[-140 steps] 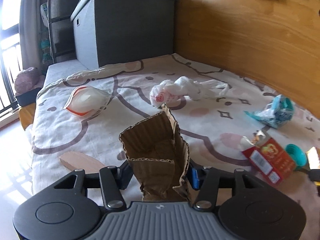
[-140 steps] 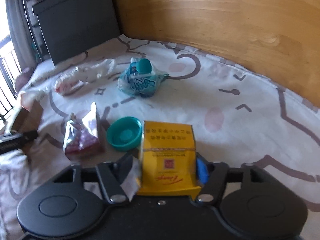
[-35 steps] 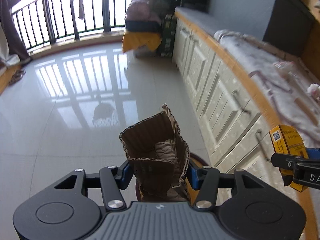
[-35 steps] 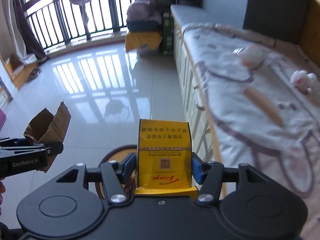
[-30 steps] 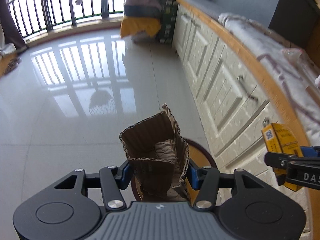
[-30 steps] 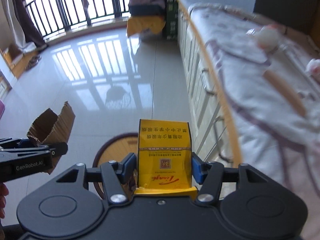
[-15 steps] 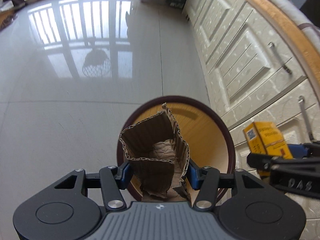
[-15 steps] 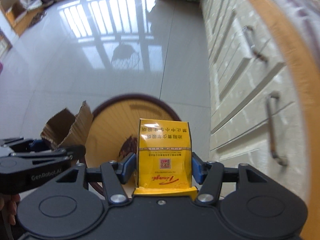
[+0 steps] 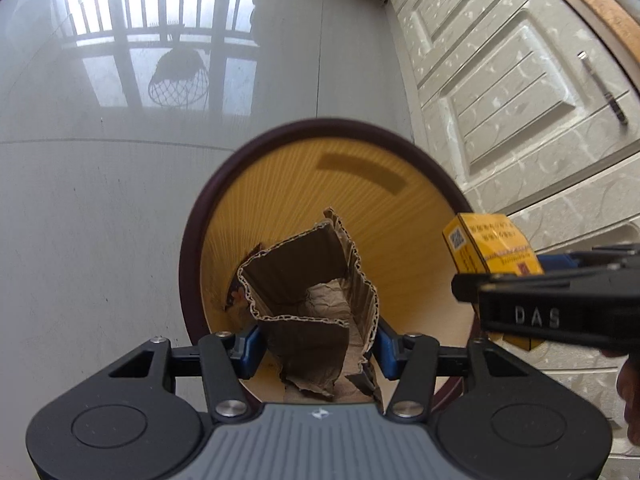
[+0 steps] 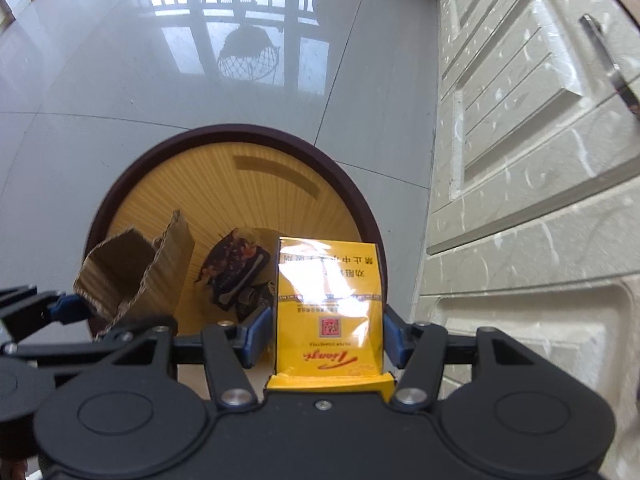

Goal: Collect trash
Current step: 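Open the left tool to drop the cardboard while the right tool releases the yellow box, then raise both tools from the wastebasket back toward the bed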

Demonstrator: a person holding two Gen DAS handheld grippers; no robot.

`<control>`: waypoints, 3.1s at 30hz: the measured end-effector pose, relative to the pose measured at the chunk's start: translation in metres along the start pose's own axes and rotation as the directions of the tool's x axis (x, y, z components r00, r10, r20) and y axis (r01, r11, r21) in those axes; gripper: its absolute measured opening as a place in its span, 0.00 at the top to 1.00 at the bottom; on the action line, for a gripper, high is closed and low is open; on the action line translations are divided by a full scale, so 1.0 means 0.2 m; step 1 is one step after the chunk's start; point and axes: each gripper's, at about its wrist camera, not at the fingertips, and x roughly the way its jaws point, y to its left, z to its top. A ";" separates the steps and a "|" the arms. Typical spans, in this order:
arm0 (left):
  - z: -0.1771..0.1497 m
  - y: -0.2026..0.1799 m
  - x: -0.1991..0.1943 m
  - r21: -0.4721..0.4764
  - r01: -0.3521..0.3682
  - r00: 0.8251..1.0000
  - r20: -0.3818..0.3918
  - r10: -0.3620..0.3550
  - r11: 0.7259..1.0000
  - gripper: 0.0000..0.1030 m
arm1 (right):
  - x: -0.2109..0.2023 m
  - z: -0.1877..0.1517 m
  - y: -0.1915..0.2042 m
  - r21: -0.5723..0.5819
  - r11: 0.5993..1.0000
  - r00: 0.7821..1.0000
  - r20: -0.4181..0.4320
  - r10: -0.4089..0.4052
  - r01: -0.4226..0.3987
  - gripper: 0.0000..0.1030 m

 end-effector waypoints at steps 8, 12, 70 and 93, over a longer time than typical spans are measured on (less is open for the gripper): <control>0.00 0.07 0.06 -0.044 -0.006 1.000 -0.013 0.005 0.999 0.47 | 0.10 0.07 -0.02 0.005 1.000 1.000 -0.005 0.001 -0.001 0.43; 0.01 0.09 0.08 -0.066 -0.005 1.000 -0.013 0.005 0.998 0.45 | 0.11 0.10 -0.01 0.011 1.000 1.000 0.001 0.010 -0.010 0.43; -0.06 -0.13 -0.42 0.080 -0.105 0.993 -0.039 0.108 0.991 0.00 | -0.31 -0.07 -0.14 0.067 0.990 0.990 0.074 0.117 -0.122 0.00; -0.17 -0.25 -1.01 0.097 -0.174 0.980 0.113 0.163 0.980 0.00 | -0.96 -0.36 -0.23 0.104 0.989 0.967 0.243 0.076 -0.104 0.00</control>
